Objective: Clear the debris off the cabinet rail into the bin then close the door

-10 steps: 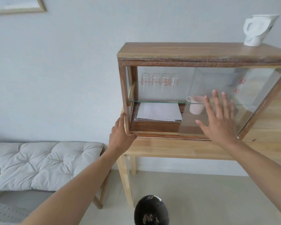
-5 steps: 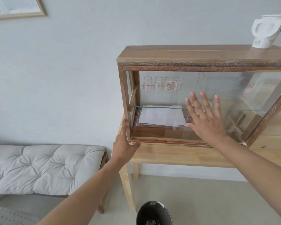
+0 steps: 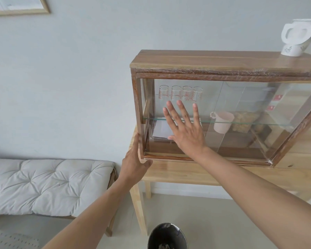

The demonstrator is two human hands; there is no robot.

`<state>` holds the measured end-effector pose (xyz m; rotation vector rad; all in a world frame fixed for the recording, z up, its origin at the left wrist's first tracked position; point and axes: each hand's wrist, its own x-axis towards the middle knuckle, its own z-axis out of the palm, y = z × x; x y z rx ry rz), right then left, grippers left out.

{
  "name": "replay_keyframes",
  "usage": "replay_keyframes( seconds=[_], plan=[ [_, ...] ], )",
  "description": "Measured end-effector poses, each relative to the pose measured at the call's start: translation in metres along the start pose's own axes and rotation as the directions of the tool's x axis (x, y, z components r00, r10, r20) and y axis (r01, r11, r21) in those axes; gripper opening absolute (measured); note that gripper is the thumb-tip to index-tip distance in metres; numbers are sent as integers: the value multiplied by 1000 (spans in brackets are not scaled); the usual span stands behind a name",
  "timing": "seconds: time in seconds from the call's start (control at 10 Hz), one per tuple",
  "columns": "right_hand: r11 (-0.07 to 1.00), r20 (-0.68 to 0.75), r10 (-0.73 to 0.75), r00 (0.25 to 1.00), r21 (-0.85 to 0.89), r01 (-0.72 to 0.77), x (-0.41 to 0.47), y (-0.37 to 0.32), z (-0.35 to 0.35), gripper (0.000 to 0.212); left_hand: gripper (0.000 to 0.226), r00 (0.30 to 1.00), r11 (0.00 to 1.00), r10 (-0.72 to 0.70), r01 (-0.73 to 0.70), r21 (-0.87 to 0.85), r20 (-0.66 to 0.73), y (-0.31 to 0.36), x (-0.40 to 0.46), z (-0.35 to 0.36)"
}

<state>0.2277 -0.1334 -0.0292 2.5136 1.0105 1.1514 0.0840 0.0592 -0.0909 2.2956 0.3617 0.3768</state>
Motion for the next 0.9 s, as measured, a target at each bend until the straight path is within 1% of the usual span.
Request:
replay_keyframes(
  seconds=[0.1,0.3,0.4,0.5,0.6,0.7,0.8,0.9],
  plan=[
    [999,-5,-3,1000,39,3,10,-16,1,138,119,1000,1000,-1,1,11,-3,2,1,-2],
    [998,19,11,1000,66,-13,15,-26,1,136,115,999,998,-11,9,56,30,3,1,-6],
    [997,7,13,1000,78,-14,14,-26,-5,130,104,1000,990,-6,1,143,31,8,1,-9],
    [993,-5,-6,1000,115,6,10,-24,-18,116,87,999,930,13,6,368,-51,20,-1,-11],
    [985,31,47,998,164,-51,-14,-11,-34,97,80,989,853,109,-44,521,-96,40,-3,-18],
    [952,183,180,967,213,-218,-48,8,-52,80,84,991,789,128,-121,602,32,55,-2,-25],
    [892,367,310,877,207,-402,-80,27,-66,69,89,986,747,99,-161,645,131,69,-9,-35],
    [747,552,434,712,221,-627,-105,49,-79,69,95,971,712,111,-226,665,211,80,-19,-36]
  ],
)
